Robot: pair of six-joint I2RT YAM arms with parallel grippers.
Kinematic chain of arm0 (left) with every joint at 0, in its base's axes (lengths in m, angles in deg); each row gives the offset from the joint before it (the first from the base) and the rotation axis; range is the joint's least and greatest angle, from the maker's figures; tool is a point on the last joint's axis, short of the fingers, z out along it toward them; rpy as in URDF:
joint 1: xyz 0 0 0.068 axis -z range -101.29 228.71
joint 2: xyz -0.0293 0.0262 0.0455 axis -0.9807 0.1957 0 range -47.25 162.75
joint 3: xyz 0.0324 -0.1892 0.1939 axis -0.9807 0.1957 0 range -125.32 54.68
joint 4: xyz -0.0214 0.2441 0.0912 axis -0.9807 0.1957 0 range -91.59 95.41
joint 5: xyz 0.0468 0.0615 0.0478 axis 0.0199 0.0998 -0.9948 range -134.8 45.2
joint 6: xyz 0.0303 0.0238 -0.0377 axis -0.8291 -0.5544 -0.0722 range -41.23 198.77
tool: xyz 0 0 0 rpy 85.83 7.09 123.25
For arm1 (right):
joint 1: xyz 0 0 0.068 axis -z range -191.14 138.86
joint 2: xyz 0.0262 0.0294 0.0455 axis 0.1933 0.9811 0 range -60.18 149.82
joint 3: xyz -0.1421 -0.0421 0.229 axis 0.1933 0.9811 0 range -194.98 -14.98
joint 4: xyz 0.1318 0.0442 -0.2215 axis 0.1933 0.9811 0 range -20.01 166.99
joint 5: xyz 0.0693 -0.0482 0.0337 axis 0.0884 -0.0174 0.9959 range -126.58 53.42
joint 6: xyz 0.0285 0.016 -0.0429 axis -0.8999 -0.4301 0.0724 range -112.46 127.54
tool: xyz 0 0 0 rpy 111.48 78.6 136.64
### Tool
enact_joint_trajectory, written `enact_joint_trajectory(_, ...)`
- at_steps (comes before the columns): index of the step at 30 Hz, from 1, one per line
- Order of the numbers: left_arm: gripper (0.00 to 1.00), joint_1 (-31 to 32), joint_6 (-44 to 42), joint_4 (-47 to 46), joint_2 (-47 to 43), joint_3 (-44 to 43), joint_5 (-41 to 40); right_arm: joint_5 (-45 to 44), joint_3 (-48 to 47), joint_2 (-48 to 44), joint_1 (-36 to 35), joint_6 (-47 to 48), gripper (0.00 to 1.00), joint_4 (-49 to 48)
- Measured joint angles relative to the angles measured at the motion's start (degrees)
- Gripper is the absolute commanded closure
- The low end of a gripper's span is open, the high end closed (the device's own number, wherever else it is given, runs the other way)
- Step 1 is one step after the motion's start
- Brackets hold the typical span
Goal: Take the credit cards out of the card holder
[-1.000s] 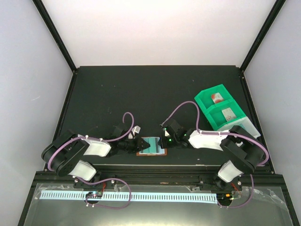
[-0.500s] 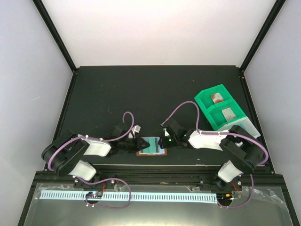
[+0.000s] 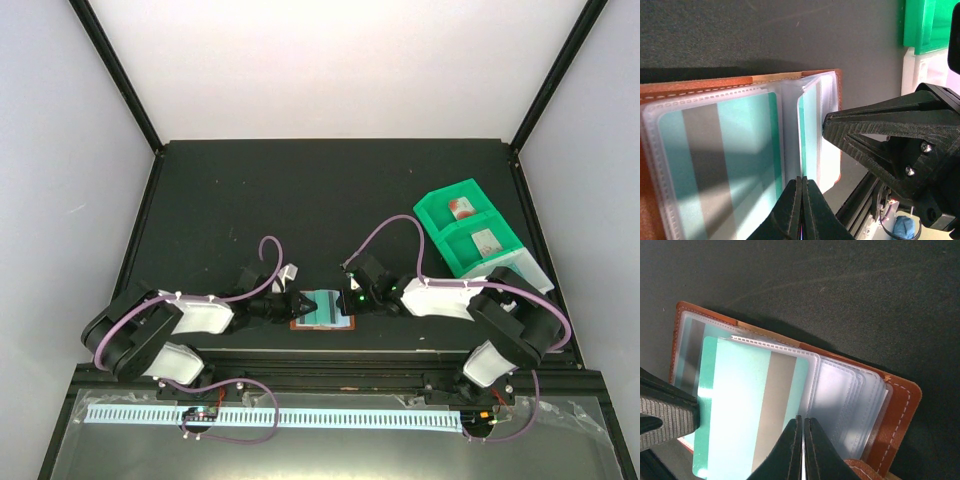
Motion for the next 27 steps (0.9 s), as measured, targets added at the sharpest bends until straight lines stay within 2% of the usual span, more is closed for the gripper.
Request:
enact_joint_trajectory(21,0.99,-0.4,0.4,1.0,-0.5,0.5,-0.9,-0.6,1.0,-0.5,0.0,-0.2,0.94,-1.0)
enact_joint_trajectory(23,0.94,-0.4,0.4,1.1,-0.5,0.5,-0.9,-0.7,1.0,-0.7,0.0,-0.2,0.94,-0.9)
enact_joint_trajectory(27,0.77,-0.4,0.3,1.9,-0.6,0.5,-0.9,-1.2,1.0,-1.9,0.0,-0.2,0.94,0.9)
